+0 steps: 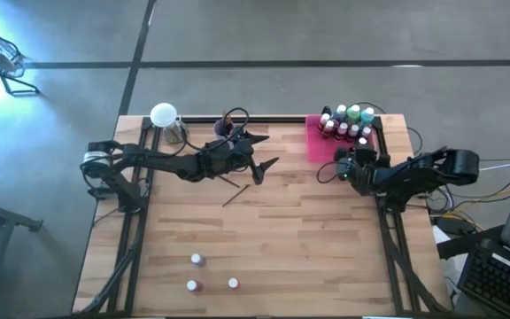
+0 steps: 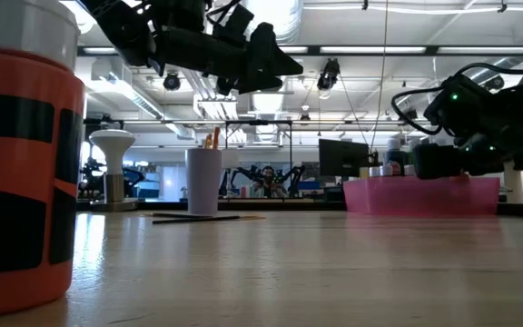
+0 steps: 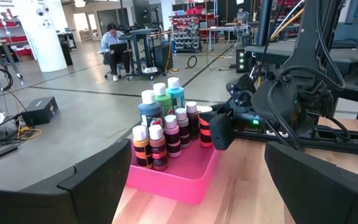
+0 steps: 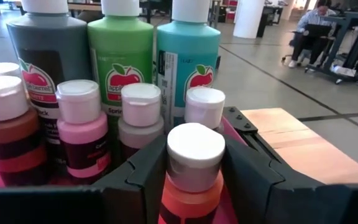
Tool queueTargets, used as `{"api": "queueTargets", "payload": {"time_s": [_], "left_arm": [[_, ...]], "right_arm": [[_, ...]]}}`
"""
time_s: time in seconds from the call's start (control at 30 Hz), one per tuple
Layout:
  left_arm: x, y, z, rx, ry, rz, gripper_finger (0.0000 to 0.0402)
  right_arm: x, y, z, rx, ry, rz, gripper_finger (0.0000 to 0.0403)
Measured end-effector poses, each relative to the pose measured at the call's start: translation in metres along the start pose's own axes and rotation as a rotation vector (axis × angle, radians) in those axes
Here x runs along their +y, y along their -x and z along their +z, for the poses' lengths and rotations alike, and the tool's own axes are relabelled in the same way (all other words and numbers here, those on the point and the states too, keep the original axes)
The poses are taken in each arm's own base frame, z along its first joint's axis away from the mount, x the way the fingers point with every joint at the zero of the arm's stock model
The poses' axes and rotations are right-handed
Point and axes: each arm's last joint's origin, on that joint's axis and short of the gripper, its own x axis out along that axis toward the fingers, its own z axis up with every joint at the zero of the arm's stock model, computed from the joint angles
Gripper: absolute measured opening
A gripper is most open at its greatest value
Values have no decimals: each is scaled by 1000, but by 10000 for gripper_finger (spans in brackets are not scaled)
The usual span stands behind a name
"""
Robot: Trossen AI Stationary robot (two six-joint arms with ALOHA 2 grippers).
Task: Pick & Place Paint Supplies
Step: Put the small orange paint bottle into the pink bin, then put the gold black paint brush into the purple cup
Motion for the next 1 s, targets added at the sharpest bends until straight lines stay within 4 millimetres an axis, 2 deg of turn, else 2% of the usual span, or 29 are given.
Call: {"api": "queueTargets", "payload": {"time_s": [0.3, 0.73, 1.0], "left_arm": [[0, 0, 0, 0, 0, 0, 373], [0, 0, 0, 1, 0, 0, 373], [0, 0, 0, 1, 0, 1, 373]], "right_arm": [[1, 1, 4, 18, 12, 31, 132], [1, 1, 8, 9, 60, 35, 230], [1, 1, 9, 3, 58, 31, 241]]}}
